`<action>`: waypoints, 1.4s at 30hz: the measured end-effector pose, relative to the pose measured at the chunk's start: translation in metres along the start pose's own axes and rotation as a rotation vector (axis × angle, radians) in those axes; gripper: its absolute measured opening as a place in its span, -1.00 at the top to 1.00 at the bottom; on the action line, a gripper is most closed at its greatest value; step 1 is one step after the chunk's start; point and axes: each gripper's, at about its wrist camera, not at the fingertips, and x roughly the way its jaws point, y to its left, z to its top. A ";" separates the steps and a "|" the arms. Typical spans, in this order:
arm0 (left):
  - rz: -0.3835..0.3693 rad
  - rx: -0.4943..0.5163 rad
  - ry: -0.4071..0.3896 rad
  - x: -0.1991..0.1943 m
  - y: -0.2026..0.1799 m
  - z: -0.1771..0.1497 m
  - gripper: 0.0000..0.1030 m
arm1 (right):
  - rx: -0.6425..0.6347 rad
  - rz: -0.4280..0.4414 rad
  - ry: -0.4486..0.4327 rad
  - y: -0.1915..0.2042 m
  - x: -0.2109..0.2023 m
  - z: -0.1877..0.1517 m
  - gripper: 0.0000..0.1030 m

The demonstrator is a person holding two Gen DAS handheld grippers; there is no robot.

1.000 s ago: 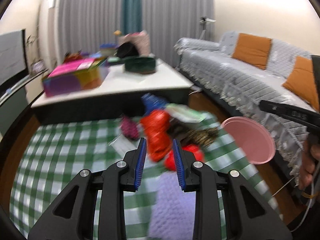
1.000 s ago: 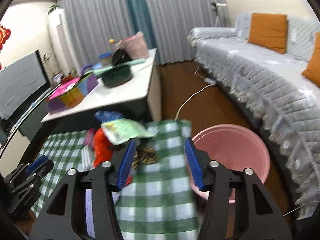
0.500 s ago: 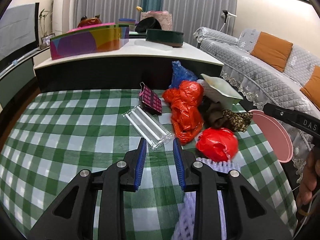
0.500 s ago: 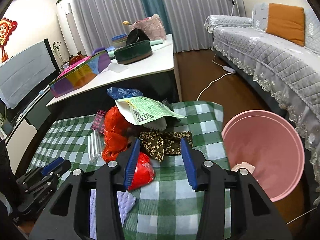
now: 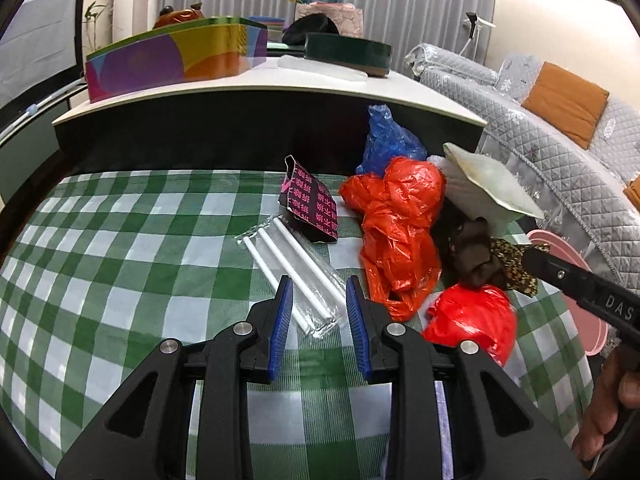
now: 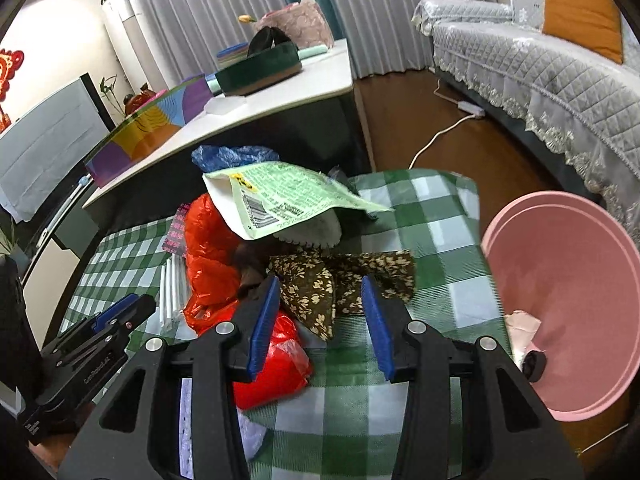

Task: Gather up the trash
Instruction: 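Move both grippers back over the table toward the clear tubes and leopard cloth, then grasp the clear plastic tubes with the left gripper while the right gripper grasps the leopard-print cloth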

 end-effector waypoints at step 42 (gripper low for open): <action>0.037 0.065 0.060 -0.040 0.004 -0.002 0.81 | -0.202 0.043 0.004 0.062 -0.058 -0.009 0.89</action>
